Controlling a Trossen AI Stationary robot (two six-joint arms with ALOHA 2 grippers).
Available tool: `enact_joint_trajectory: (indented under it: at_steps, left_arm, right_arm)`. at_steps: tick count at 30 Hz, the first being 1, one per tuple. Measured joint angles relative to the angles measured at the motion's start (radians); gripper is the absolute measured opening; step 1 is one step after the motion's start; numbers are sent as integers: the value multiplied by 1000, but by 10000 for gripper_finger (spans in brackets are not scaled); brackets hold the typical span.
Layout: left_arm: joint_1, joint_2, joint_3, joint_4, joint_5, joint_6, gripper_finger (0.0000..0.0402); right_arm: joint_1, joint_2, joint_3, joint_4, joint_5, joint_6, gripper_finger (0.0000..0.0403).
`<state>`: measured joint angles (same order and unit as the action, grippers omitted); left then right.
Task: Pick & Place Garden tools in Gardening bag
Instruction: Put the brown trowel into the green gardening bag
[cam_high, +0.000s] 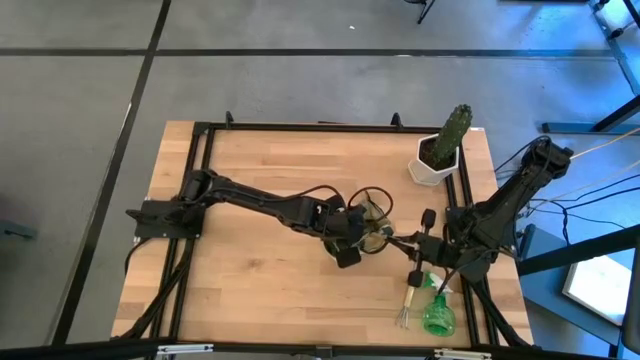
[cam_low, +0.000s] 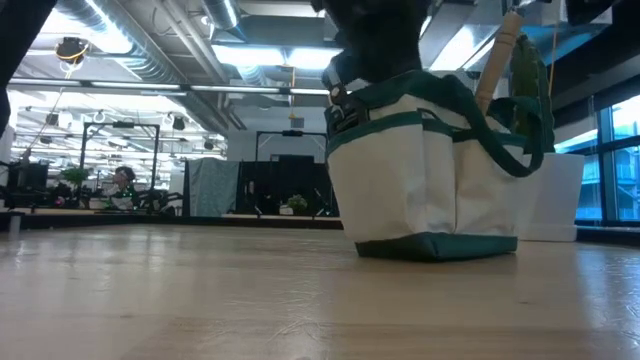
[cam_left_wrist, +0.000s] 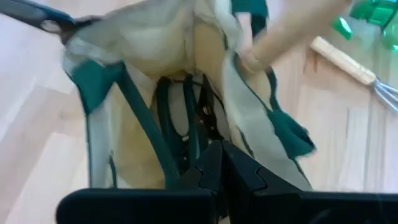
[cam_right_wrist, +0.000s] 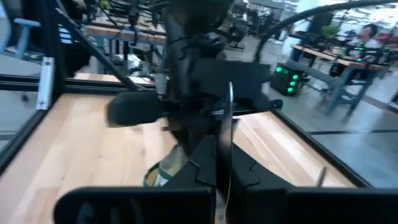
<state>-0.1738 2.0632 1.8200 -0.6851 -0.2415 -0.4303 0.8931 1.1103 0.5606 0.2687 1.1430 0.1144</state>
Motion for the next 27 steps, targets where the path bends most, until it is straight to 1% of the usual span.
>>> enact_joint_trajectory:
  at_steps: [9, 16, 22, 25, 27]
  left_arm:
    - [0, 16, 1, 8, 25, 3, 3]
    - [0, 17, 1, 15, 48, 10, 2]
    - [0, 17, 1, 16, 79, 19, 1]
    - [0, 17, 1, 16, 86, 20, 2]
    - [0, 17, 1, 15, 100, 24, 3]
  right_arm:
    - [-21, 11, 0, -17, 10, 4, 2]
    - [-54, 79, 0, 3, 9, 28, 2]
    - [-55, 93, -1, 99, 10, -59, 2]
    - [-46, 93, -1, 145, 43, -120, 2]
    - [-47, 93, -1, 147, 57, -133, 2]
